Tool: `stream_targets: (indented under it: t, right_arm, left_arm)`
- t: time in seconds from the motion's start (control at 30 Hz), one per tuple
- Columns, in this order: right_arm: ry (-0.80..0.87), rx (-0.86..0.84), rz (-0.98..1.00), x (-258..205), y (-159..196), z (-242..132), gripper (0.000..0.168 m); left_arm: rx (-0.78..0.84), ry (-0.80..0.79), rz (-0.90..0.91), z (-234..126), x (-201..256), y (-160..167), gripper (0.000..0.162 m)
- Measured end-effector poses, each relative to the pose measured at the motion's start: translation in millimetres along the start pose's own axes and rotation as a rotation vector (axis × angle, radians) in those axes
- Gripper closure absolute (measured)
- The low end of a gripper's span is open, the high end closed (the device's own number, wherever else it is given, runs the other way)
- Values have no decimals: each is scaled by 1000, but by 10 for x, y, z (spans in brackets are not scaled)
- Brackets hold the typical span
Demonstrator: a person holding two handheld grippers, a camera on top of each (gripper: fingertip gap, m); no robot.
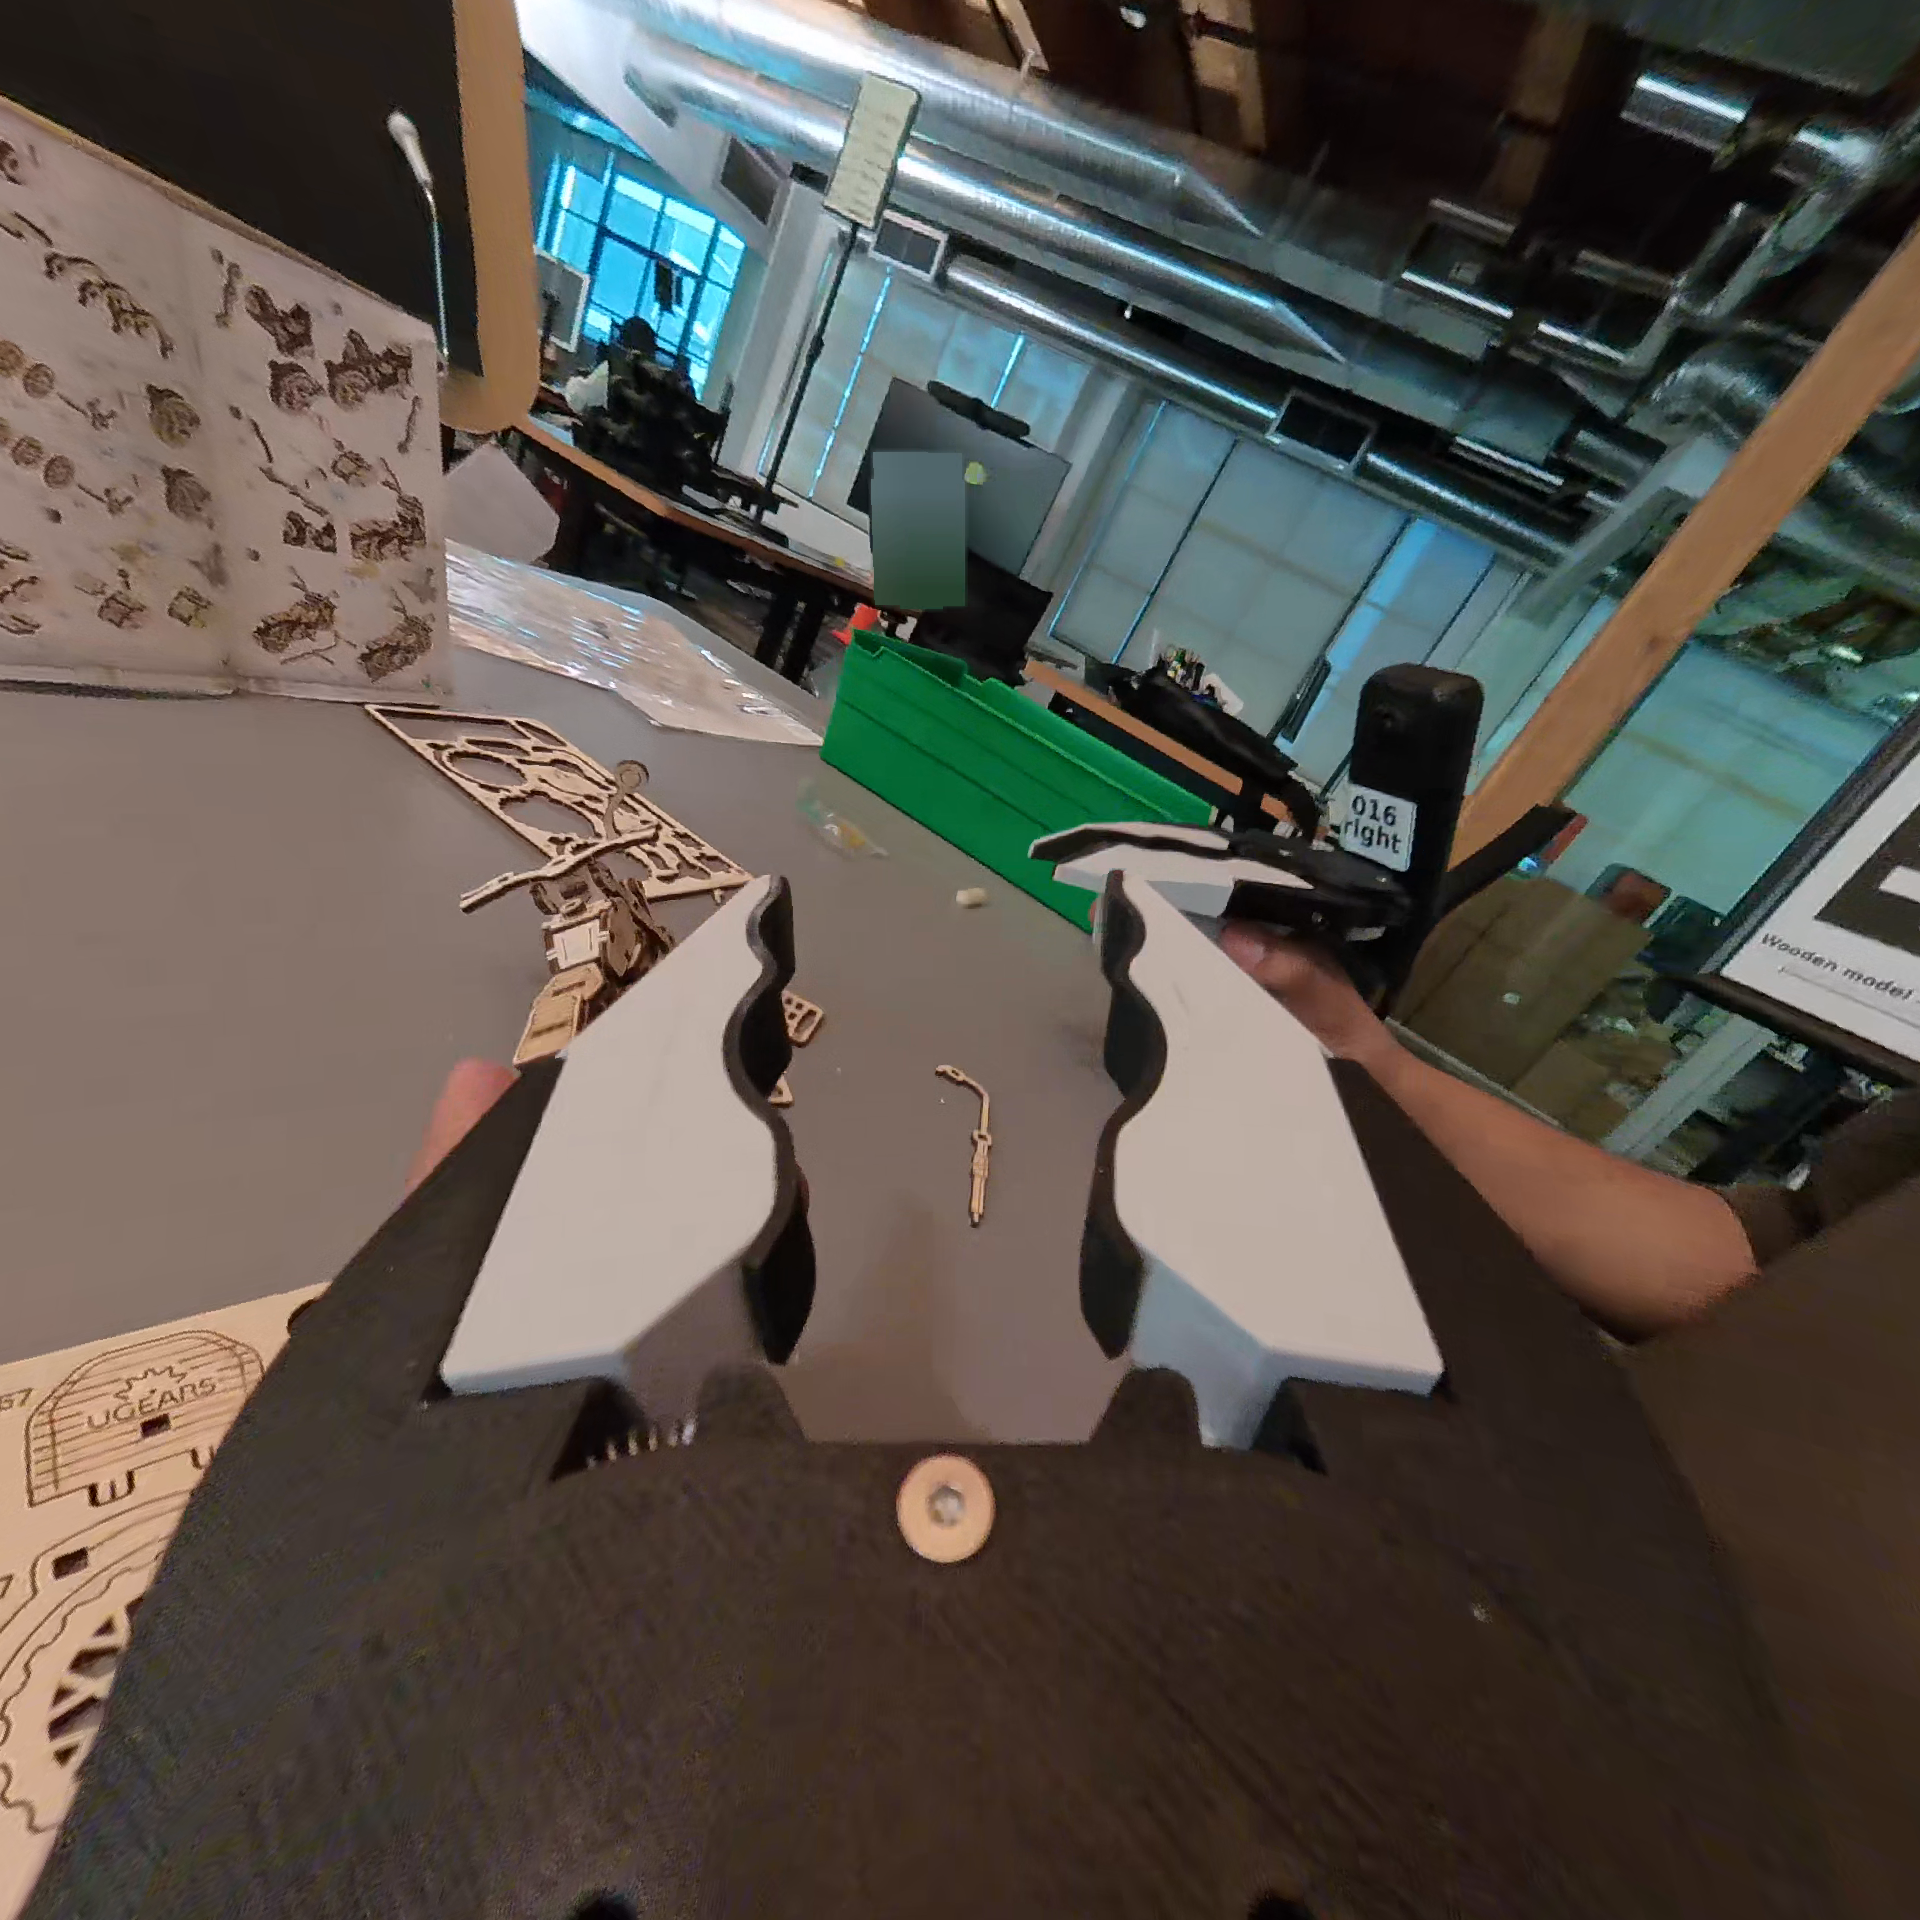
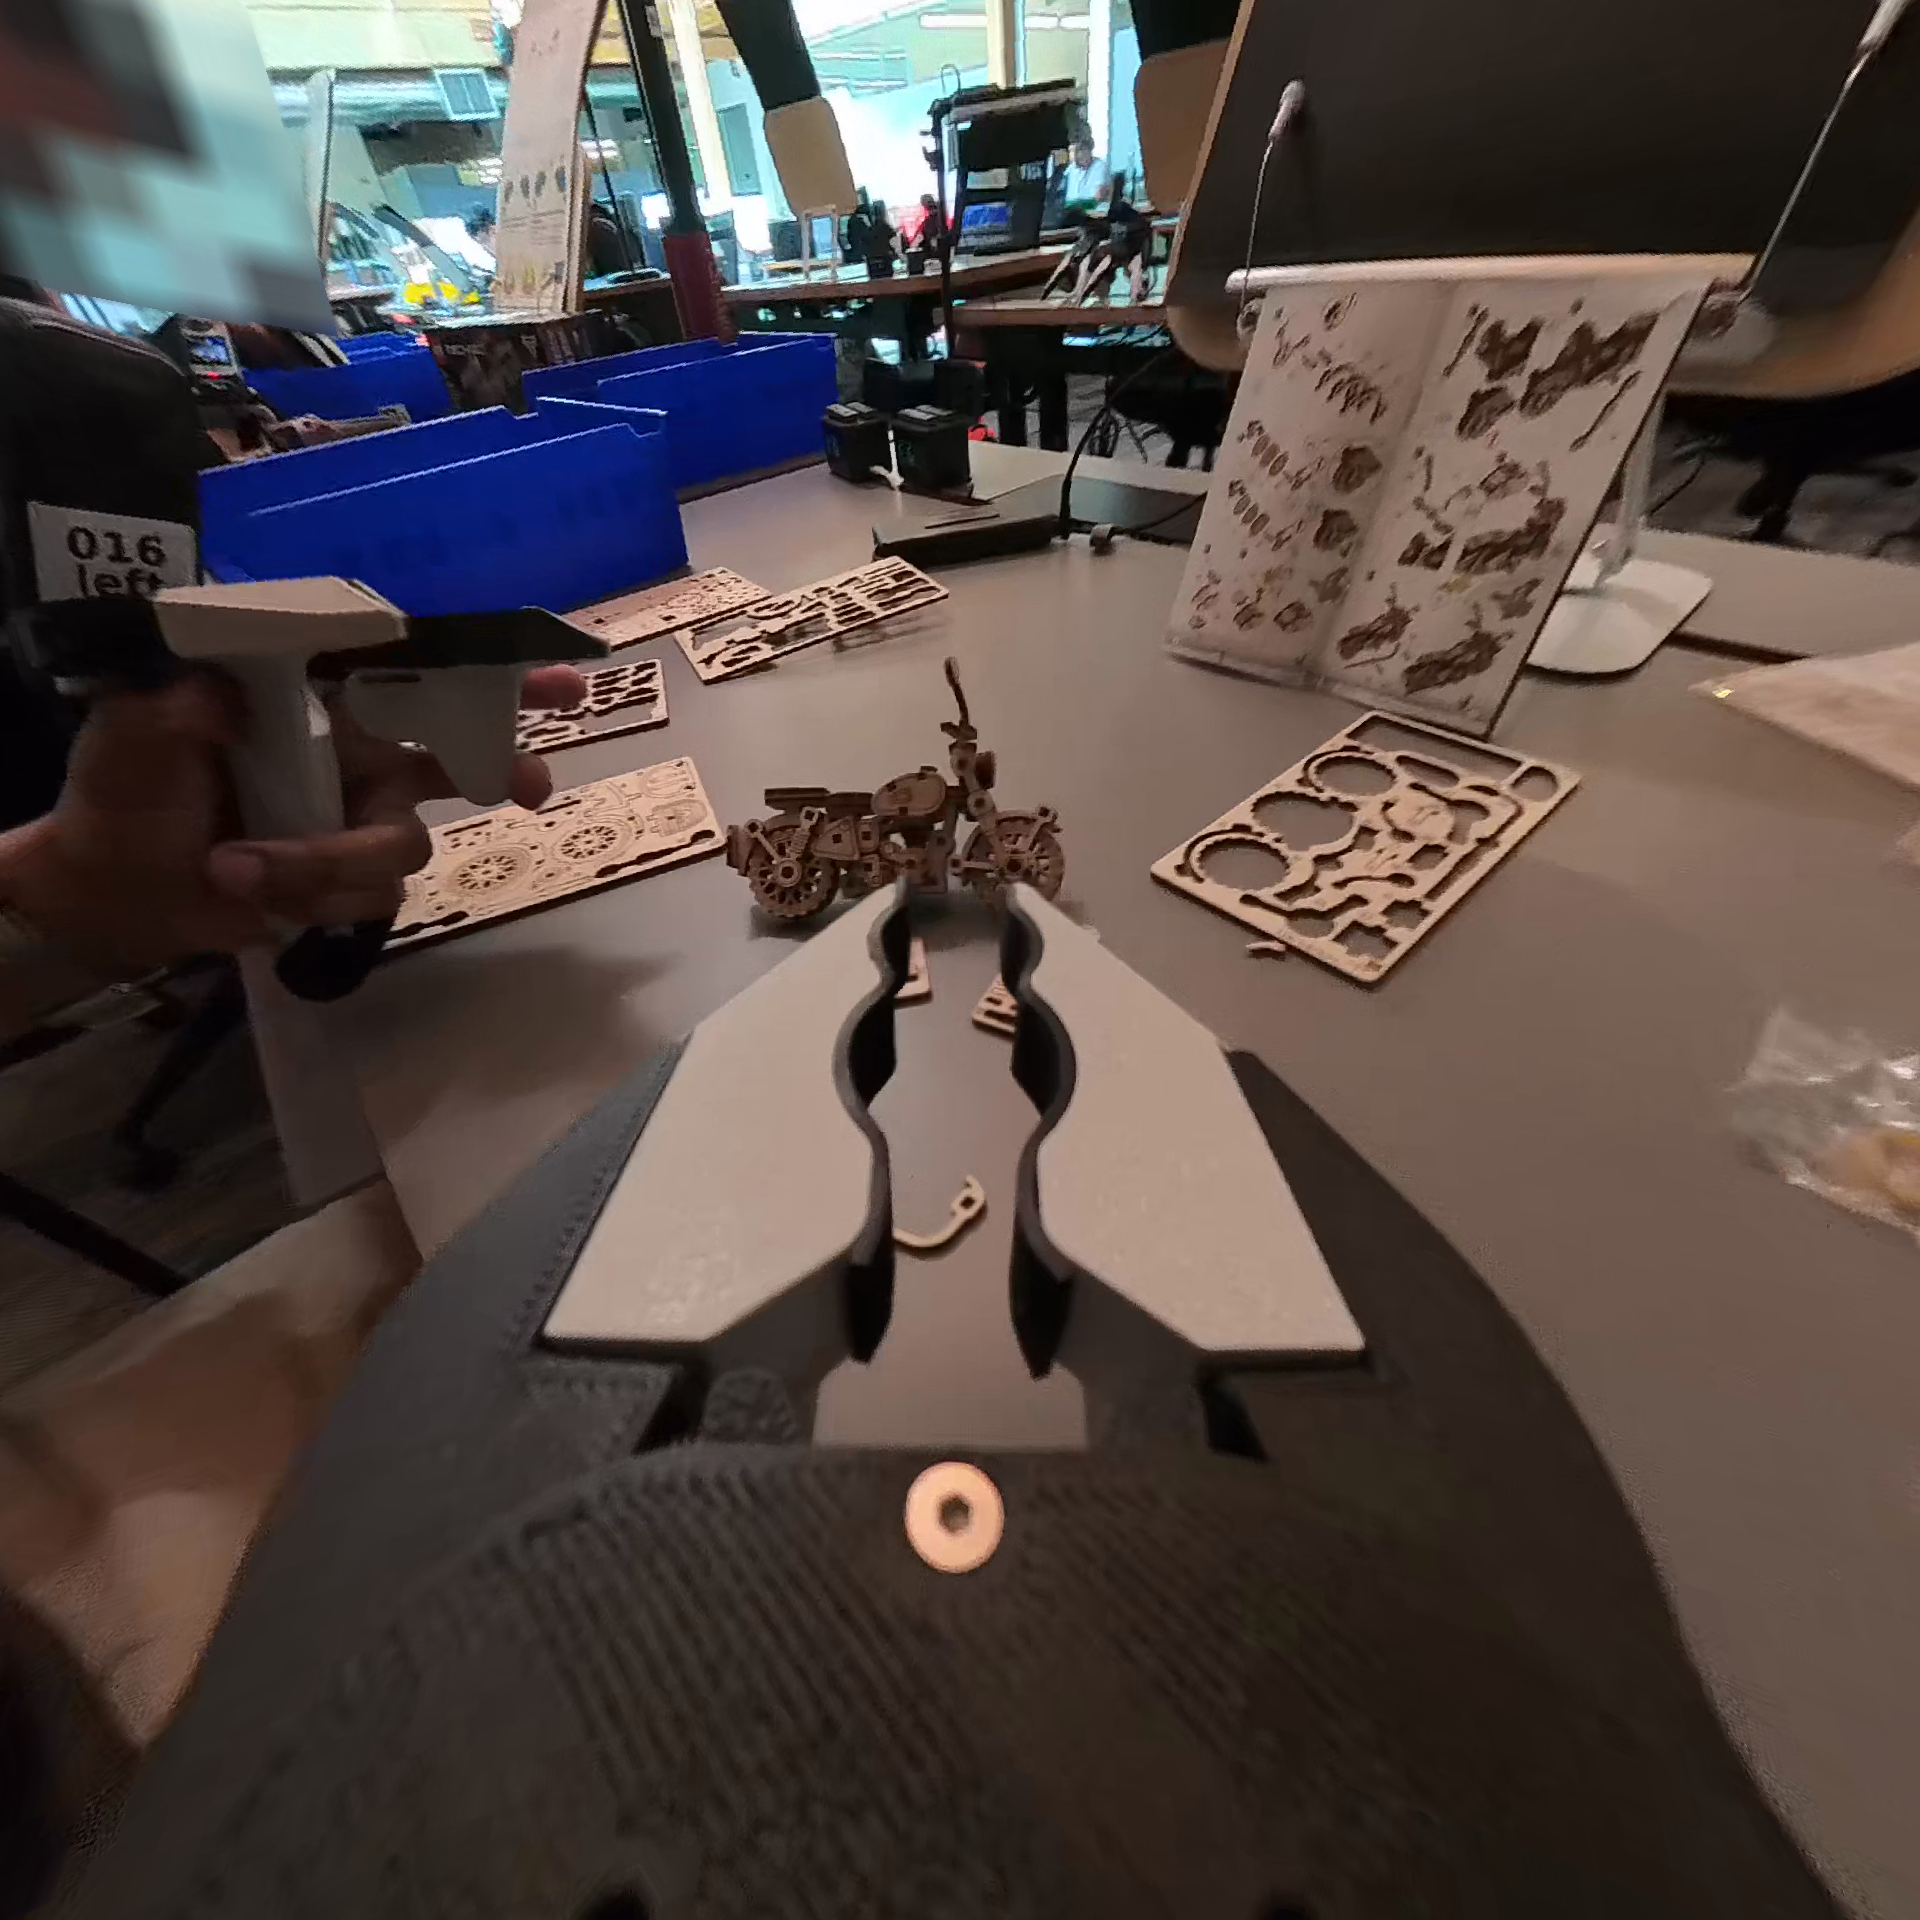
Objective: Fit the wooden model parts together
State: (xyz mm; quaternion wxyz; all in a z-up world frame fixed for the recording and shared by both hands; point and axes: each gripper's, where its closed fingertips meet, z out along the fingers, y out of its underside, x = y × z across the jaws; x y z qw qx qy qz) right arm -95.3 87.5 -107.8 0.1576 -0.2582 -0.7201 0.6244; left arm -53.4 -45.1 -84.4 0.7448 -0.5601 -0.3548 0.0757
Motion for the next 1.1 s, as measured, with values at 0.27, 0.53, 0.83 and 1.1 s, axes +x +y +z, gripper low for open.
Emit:
stream_targets:
  t: [0.27,0.53,0.83,1.1]
  right_arm:
    - [-36,30,42,253,-132,250,153]
    - [34,3,72,563,-99,346,152]
    - [-124,-14,234,287,-32,358,140]
    - [-135,-54,273,310,33,385,139]
  left_arm:
    - [44,12,-74,231,-319,-201,105]
    - [46,-44,-76,246,-507,-227,109]
    - [91,-14,-122,176,-472,-303,109]
    - [96,10,-171,178,-476,-301,109]
